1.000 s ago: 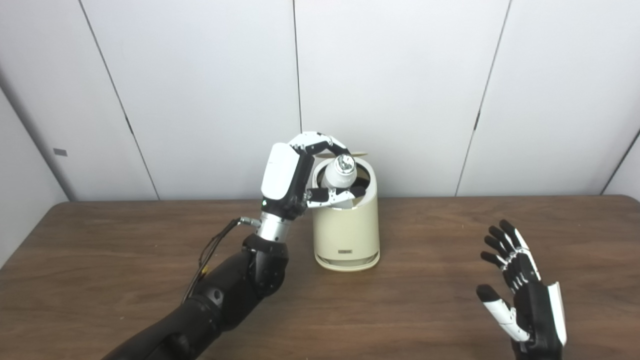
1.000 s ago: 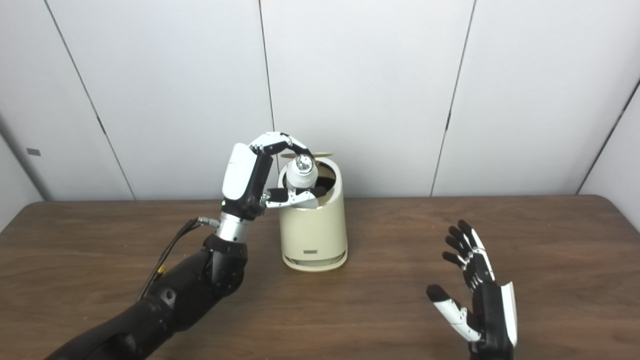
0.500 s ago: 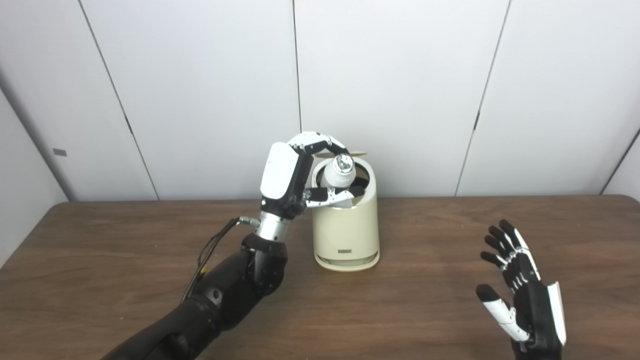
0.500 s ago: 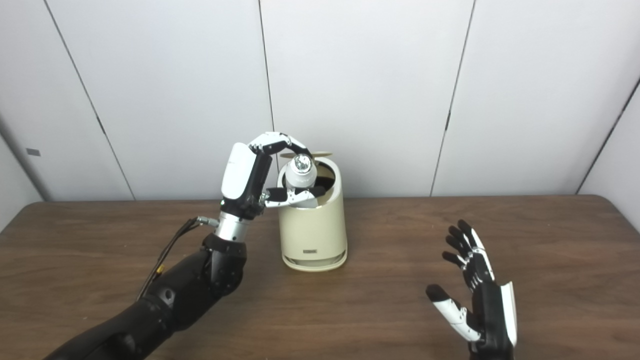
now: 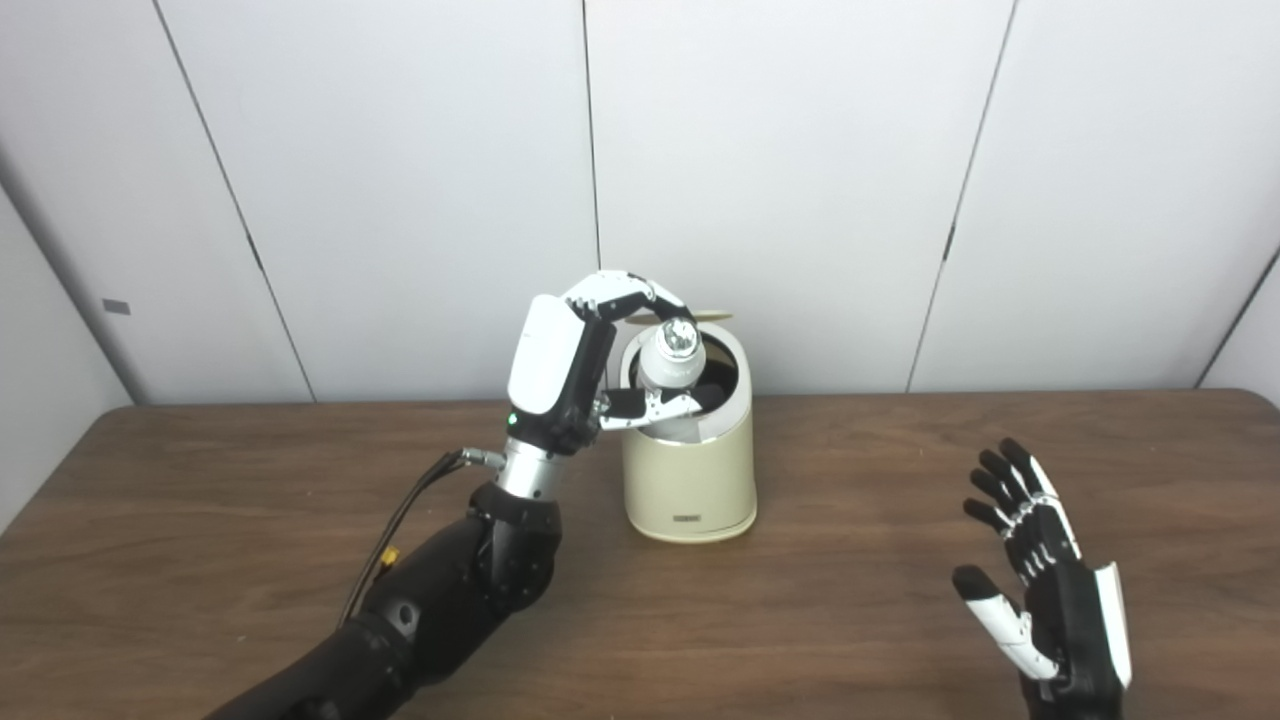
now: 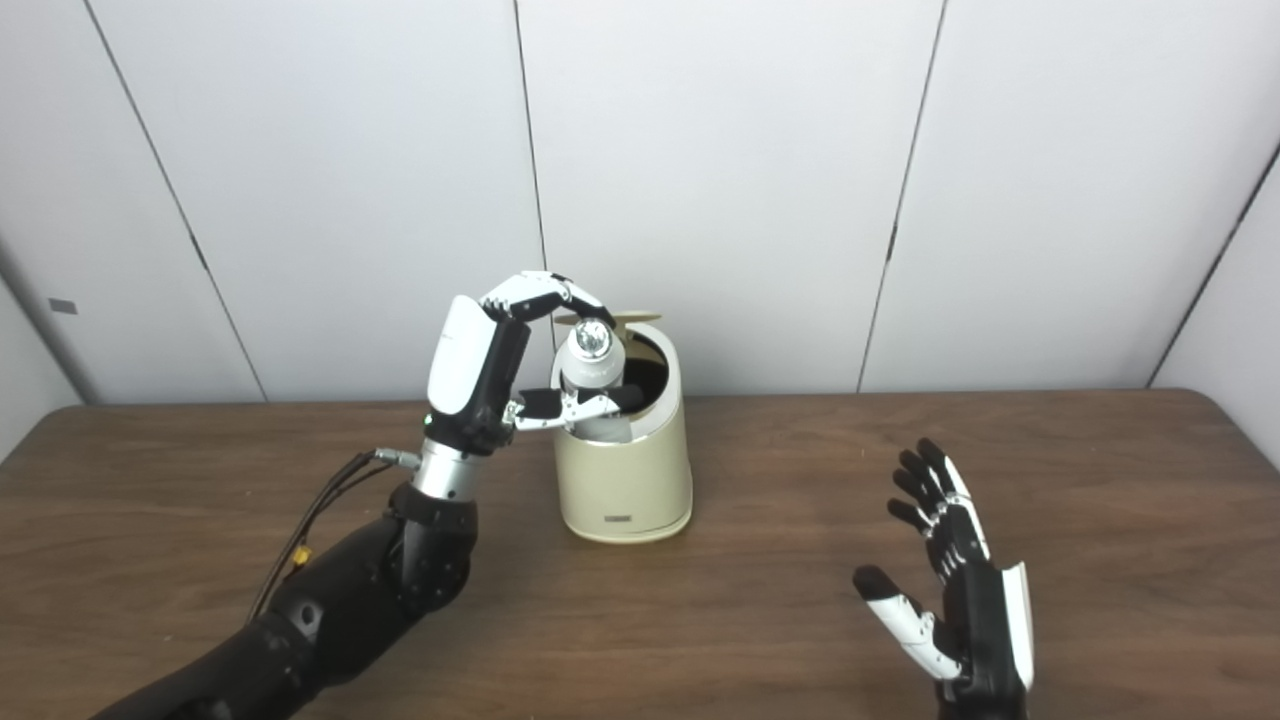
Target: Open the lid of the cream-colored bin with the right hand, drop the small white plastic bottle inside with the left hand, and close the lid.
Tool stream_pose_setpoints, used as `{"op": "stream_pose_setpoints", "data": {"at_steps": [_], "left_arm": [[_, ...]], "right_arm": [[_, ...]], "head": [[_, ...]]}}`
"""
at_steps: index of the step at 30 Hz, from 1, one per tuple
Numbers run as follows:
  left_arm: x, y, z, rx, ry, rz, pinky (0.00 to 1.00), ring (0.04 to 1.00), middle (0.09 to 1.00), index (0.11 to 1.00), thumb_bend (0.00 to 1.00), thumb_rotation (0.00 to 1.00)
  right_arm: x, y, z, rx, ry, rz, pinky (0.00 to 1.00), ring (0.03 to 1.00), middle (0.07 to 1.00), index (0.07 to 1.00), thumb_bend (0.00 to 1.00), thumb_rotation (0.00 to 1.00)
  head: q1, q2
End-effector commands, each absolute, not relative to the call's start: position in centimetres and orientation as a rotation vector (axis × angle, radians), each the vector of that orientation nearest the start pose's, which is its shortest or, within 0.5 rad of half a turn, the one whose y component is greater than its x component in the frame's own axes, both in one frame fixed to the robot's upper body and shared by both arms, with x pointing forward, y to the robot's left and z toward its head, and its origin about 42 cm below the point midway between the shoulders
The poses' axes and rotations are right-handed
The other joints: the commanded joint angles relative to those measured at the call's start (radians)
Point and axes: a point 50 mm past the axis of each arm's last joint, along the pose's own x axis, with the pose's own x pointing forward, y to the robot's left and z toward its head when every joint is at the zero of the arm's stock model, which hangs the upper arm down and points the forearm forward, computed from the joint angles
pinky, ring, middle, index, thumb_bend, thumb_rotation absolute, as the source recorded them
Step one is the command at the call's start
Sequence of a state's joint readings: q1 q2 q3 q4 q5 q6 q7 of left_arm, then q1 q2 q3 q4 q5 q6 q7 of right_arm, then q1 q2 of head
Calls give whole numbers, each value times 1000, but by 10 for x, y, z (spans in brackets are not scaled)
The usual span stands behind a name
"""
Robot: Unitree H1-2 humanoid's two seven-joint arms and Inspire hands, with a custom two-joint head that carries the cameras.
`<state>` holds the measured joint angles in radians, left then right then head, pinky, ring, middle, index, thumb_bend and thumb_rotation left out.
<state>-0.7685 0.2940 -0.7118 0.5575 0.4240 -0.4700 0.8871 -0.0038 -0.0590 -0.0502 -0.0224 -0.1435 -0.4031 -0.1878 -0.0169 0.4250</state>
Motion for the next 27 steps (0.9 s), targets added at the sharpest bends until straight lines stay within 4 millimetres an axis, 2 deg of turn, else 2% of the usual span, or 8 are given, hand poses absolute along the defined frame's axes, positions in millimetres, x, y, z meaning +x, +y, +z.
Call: {"op": "stream_pose_setpoints", "data": {"at_steps": [1,6,16,20,27], "left_arm": [[458,143,254,569,-1045,-2,697,585,491,480,524,0],[450,145,258,547,-1071,8,732,587,491,482,524,0],[442,149,266,519,-1106,27,748,585,491,482,524,0],[439,149,270,485,-1108,42,744,579,488,486,525,0],[430,155,272,413,-1091,71,740,564,478,496,524,0]], "right_arm": [[270,-237,100,-179,-369,-171,776,851,874,902,832,707],[274,-237,98,-171,-369,-165,774,856,881,905,813,698],[278,-236,98,-173,-370,-163,767,859,890,903,790,684],[278,-236,98,-170,-367,-168,764,860,886,900,816,690],[280,-236,98,-172,-368,-169,767,852,880,897,801,686]], "head": [[1,-1],[5,-9],[3,-19],[3,-21],[2,-26]]}}
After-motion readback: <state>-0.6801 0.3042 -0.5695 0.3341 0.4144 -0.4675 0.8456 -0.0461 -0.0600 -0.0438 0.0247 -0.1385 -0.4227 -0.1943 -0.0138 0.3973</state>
